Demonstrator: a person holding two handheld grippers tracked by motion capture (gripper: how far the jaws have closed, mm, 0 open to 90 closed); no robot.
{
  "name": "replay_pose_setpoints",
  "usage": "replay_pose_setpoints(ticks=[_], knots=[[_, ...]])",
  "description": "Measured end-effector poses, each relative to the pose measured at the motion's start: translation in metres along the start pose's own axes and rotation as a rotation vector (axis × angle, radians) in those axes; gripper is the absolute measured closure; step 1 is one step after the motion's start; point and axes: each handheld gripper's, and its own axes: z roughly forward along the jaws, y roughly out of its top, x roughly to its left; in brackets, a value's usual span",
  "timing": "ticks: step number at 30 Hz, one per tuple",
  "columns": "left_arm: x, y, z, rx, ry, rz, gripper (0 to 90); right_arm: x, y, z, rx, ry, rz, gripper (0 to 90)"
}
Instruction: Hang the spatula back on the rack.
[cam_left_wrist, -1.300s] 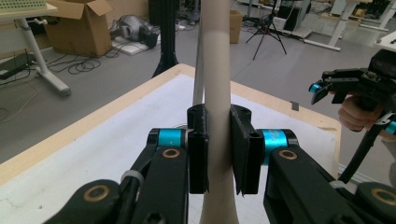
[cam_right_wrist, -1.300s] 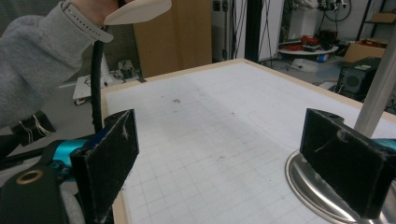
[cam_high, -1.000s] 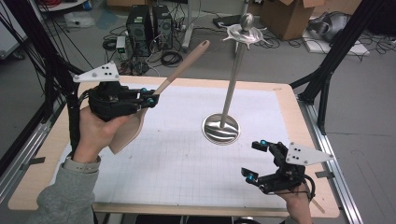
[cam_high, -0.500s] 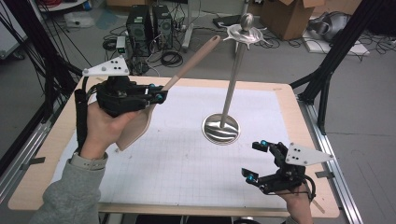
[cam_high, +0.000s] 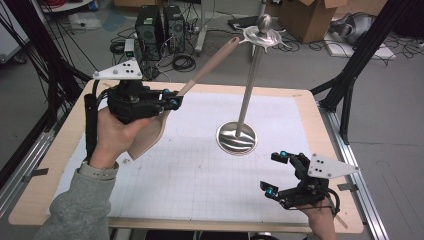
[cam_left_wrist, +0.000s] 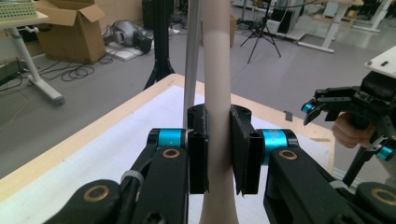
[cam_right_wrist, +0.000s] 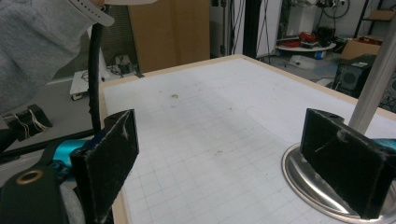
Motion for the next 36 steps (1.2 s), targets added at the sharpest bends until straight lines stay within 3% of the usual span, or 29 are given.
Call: replay_pose_setpoints(ticks=[9,36], knots=[[0.002,0.001,0.000,-0.018,-0.006,-0.011,78.0,0.001,0.000,-0.003,-0.003,-0.001,-0.005,10.7],[0.003,-0.001,0.014,0.009,-0.012,-0.017,78.0,0.002,-0.001,-0.006,0.001,-0.005,-0.003,10.8]])
